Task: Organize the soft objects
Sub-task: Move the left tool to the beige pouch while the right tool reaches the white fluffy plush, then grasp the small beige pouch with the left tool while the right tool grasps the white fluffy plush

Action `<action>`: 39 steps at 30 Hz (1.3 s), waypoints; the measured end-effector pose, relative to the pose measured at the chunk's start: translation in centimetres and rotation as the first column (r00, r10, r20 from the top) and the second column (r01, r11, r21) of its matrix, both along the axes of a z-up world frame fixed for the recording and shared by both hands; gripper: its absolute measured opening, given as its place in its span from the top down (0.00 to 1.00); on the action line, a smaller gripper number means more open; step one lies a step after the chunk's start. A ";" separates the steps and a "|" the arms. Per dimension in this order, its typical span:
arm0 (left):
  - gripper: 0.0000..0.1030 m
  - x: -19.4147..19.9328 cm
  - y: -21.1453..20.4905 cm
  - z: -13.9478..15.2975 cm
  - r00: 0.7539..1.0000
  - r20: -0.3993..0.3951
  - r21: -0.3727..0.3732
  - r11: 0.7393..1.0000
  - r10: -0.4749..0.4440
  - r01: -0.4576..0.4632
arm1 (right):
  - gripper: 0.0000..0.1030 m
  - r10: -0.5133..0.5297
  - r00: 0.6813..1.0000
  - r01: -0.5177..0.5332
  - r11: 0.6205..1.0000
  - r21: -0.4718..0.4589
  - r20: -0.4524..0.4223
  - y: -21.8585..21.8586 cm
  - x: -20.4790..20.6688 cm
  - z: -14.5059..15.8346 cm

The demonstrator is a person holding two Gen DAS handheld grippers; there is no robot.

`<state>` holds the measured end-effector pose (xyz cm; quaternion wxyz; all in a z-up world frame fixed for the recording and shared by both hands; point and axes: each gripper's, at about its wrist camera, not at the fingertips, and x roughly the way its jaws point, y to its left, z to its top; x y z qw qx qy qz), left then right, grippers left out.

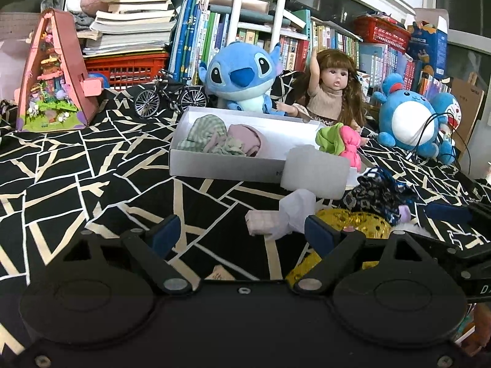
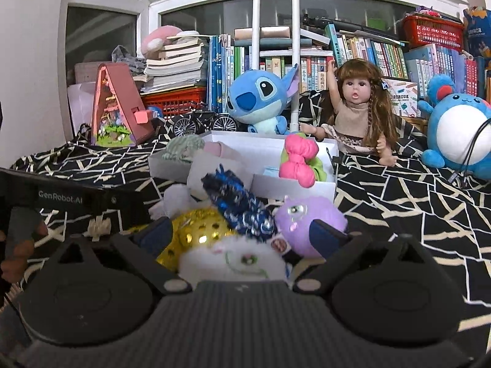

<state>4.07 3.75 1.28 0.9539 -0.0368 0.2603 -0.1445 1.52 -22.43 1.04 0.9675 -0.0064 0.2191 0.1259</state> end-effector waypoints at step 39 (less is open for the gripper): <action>0.54 -3.3 1.5 -2.2 0.999 -0.049 0.040 0.999 0.012 -0.010 | 0.06 -0.037 0.997 0.034 0.998 -0.044 -0.072 0.4 -1.6 -3.2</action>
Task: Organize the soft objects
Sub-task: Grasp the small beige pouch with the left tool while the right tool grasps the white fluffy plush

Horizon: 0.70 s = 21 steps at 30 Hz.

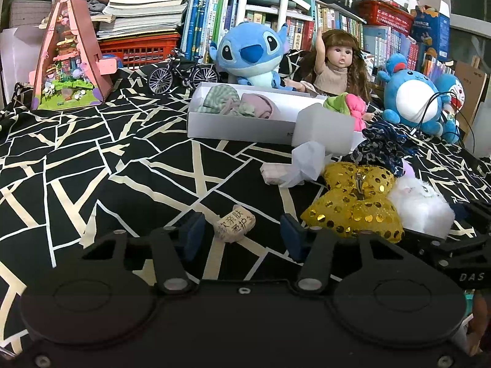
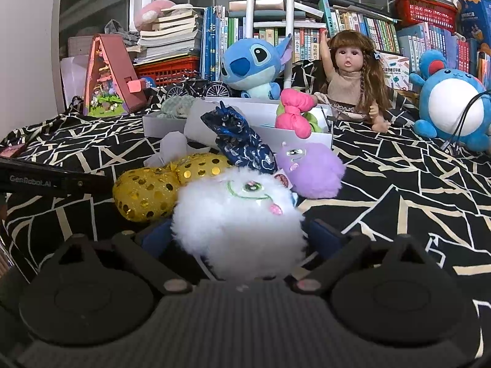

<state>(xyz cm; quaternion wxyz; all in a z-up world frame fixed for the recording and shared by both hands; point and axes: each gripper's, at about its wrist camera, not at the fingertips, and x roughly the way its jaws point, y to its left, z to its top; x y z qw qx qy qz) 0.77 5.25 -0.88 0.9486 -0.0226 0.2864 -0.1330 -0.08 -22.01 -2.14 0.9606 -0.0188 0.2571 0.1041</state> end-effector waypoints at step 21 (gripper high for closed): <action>0.72 -0.4 -0.3 0.2 1.000 0.011 -0.004 1.000 -0.024 0.024 | 0.22 0.010 1.000 -0.010 1.000 0.003 0.003 0.5 0.3 0.1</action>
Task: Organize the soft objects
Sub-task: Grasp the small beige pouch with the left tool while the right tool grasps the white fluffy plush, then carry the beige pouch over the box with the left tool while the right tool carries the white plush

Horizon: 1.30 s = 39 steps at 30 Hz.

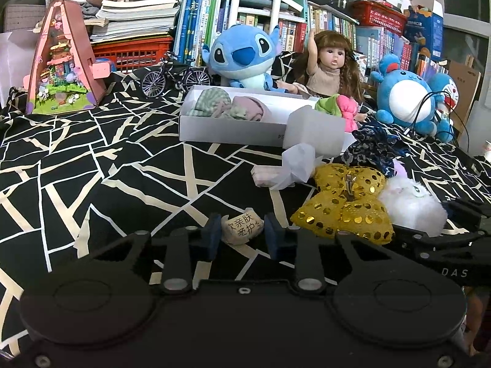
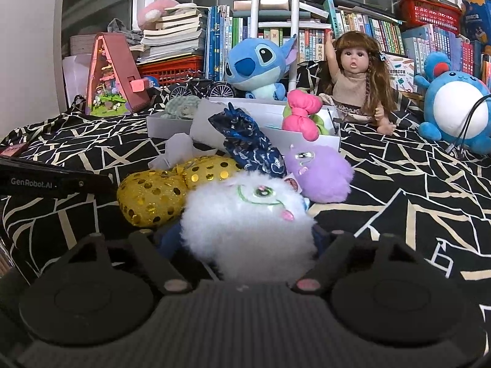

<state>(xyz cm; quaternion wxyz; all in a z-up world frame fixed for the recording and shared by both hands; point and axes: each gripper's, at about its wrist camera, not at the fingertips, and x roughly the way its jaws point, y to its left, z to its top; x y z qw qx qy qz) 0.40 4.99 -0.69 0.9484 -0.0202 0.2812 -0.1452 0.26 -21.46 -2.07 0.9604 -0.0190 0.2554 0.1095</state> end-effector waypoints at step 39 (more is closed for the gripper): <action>0.73 4.5 -0.1 3.0 0.998 0.034 -0.007 0.999 0.046 -0.046 | 0.29 -0.092 0.989 0.092 0.996 0.001 0.117 -1.5 1.8 4.0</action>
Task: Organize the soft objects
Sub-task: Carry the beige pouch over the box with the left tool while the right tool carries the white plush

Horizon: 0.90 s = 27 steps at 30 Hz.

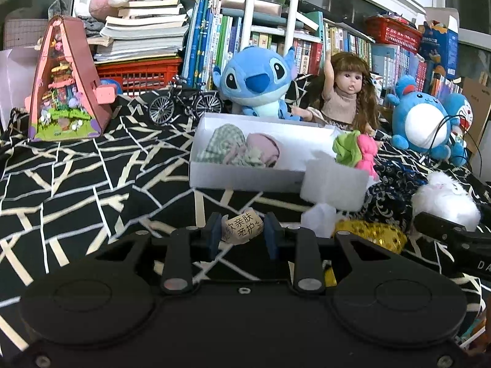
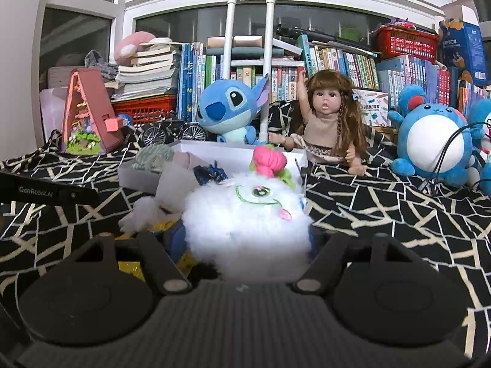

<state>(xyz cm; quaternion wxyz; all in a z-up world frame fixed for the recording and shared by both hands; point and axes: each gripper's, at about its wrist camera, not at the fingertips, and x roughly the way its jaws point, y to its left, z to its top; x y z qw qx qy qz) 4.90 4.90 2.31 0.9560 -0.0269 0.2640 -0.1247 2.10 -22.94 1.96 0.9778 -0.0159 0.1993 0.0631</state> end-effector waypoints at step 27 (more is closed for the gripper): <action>0.73 6.9 -1.0 4.6 0.997 0.034 -0.067 0.995 -0.065 0.067 | 0.29 0.071 0.994 -0.077 0.995 0.065 0.086 -0.3 6.2 5.7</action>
